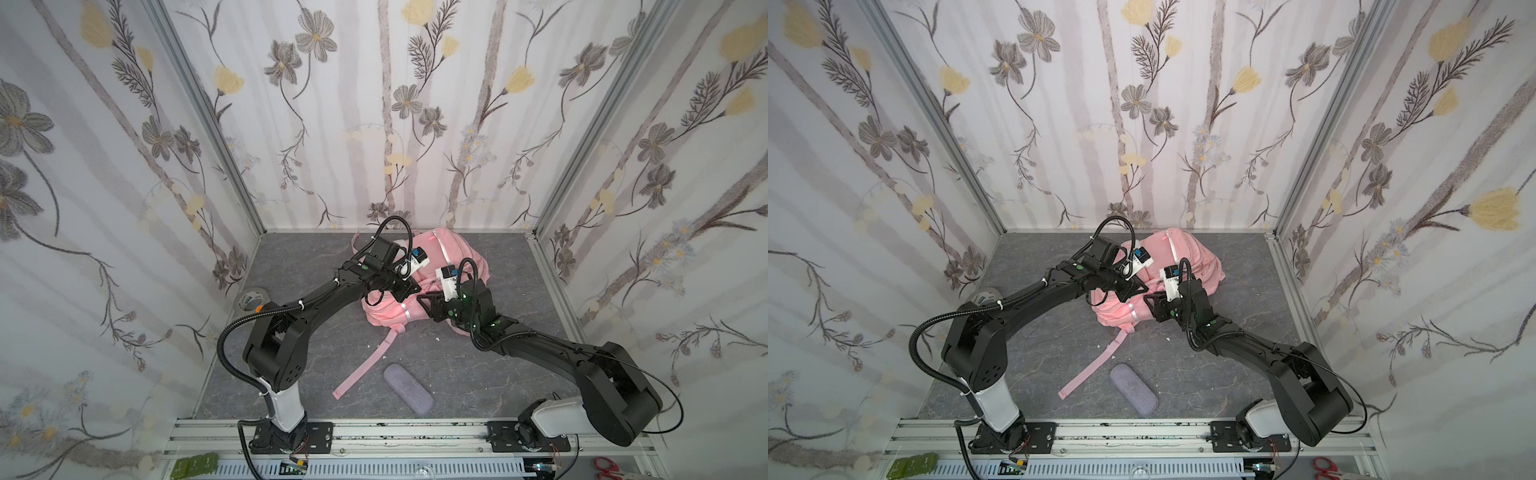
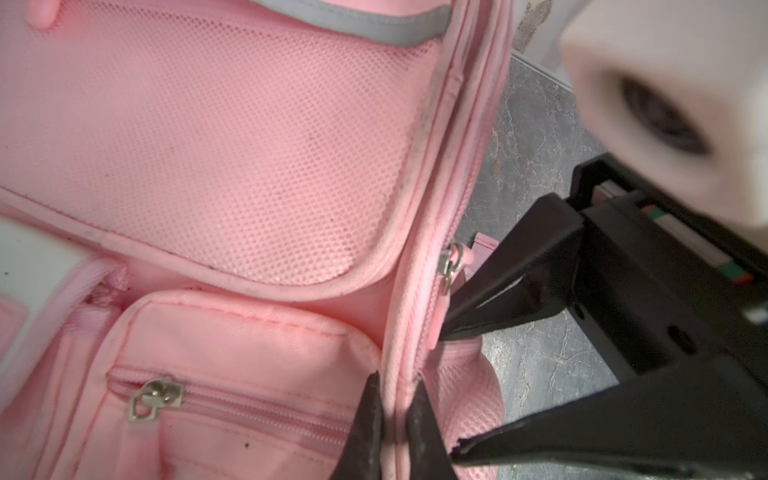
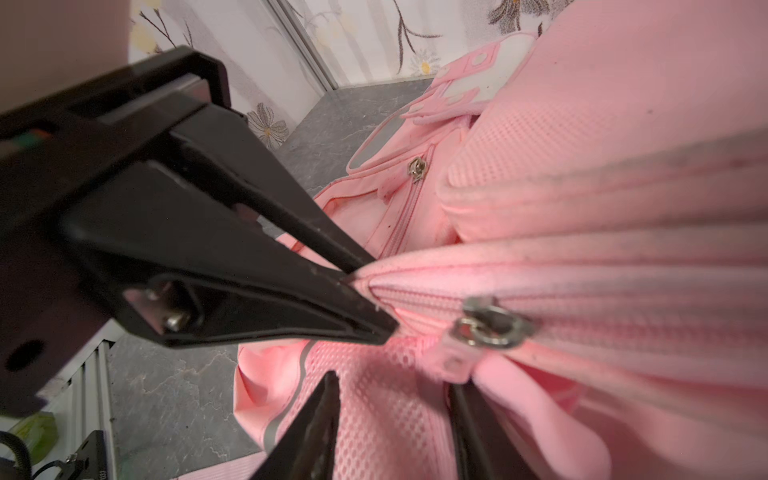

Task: Pack the student bag
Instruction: 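Grasp the backpack zipper pull with the right gripper while the left holds the bag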

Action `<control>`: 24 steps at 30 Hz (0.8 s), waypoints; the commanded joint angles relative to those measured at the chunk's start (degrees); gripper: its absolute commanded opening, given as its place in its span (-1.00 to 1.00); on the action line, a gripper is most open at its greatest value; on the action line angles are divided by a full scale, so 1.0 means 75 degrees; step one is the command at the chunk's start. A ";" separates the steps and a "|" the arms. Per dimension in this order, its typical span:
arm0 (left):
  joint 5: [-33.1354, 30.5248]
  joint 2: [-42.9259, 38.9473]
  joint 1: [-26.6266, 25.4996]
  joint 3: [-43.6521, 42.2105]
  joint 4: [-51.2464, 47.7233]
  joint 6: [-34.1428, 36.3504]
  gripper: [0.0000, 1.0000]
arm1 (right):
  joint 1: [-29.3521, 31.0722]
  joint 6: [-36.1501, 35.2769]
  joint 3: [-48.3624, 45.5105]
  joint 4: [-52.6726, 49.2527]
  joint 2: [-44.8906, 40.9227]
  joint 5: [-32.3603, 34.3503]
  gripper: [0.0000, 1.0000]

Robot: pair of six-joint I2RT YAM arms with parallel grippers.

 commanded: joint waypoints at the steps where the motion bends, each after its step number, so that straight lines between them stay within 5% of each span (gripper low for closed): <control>1: 0.0902 -0.0125 -0.0012 -0.0010 0.0543 -0.0191 -1.00 | -0.0187 0.0880 -0.0191 0.1181 0.0095 -0.0234 -0.10; 15: 0.0788 -0.0075 -0.0019 -0.0121 0.0487 -0.0180 -1.00 | -0.0464 0.1287 -0.0771 0.2886 -0.0163 -0.0554 -0.53; 24: 0.0753 0.0012 -0.0025 -0.0081 0.0461 -0.0208 -1.00 | -0.0579 0.1370 -0.0736 0.2691 -0.0253 -0.0354 -0.56</control>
